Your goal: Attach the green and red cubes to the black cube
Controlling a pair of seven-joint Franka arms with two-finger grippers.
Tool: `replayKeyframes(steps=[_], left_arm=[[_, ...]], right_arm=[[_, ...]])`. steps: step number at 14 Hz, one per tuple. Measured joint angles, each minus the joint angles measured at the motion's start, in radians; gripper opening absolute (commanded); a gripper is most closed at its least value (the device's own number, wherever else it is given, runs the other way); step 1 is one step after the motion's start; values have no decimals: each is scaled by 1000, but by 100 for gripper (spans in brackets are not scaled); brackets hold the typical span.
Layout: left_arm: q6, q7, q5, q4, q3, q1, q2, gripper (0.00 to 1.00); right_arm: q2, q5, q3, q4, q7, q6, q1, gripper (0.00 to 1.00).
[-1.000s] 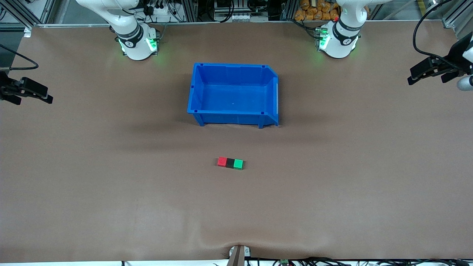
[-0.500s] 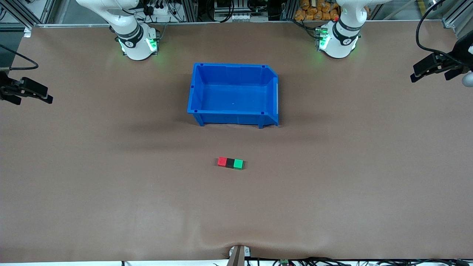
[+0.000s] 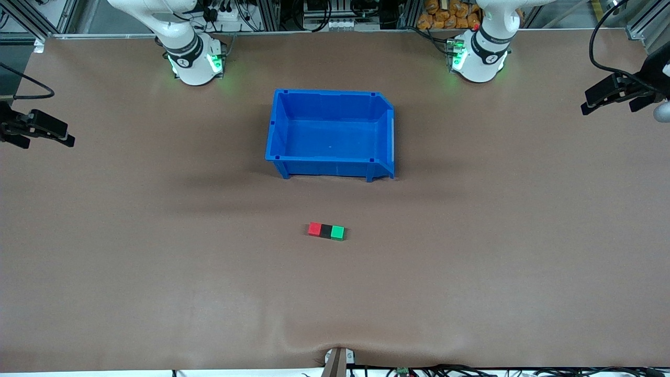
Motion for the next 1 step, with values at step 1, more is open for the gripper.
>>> replayKeyframes(steps=[1], left_arm=[[0,-2,0,0,0,0,0,100]], right_arm=[[0,0,0,0,0,0,0,100]])
